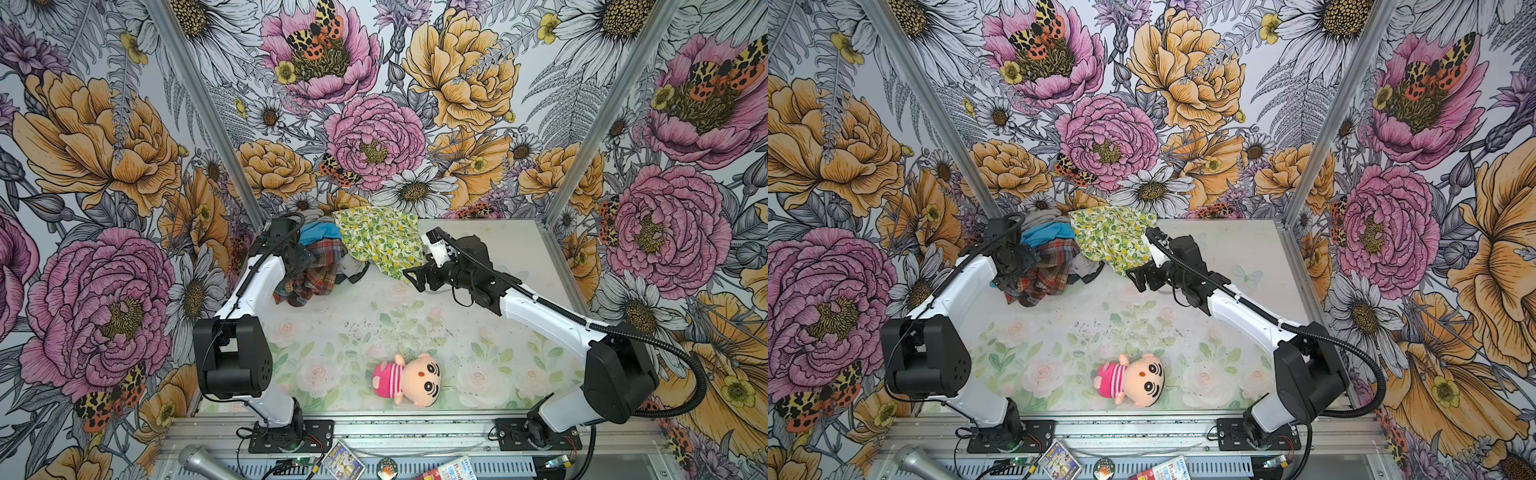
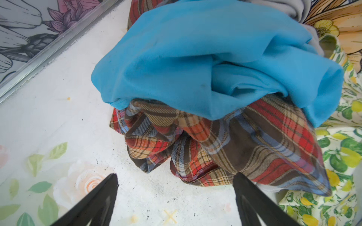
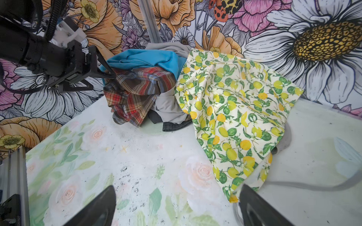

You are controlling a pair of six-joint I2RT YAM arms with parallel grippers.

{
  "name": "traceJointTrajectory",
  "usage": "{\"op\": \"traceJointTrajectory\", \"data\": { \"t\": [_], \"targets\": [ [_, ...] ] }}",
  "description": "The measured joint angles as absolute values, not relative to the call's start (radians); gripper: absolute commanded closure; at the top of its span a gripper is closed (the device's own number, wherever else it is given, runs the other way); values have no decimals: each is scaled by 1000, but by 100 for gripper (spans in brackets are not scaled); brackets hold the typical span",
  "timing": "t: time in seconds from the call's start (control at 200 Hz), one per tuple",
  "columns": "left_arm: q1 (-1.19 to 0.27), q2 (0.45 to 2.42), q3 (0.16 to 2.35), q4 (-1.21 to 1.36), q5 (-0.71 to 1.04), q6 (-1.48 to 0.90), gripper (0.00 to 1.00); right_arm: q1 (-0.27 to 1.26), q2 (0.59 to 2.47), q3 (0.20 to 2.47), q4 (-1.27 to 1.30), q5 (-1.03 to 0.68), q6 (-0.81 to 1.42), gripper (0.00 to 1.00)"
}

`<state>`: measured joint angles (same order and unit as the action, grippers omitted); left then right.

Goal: Pick out a specific cloth from the pile

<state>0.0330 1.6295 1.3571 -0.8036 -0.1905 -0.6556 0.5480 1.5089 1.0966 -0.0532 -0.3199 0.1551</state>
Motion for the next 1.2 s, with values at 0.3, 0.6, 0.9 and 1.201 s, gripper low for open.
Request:
{"op": "traceJointTrajectory", "data": {
  "t": [0.3, 0.6, 0.9, 1.201],
  "targets": [
    [34, 1707, 1431, -814, -211, -624, 19, 558, 1509, 1097, -53, -327, 140, 2],
    [34, 1793, 1454, -797, -221, -585, 31, 558, 1509, 1097, -53, -318, 138, 2],
    [34, 1797, 1437, -668, -221, -550, 44, 558, 1509, 1097, -64, -302, 132, 2],
    [34, 1802, 1409, -550, -211, -489, 100, 560, 1509, 1097, -75, -277, 111, 3]
  ]
}}
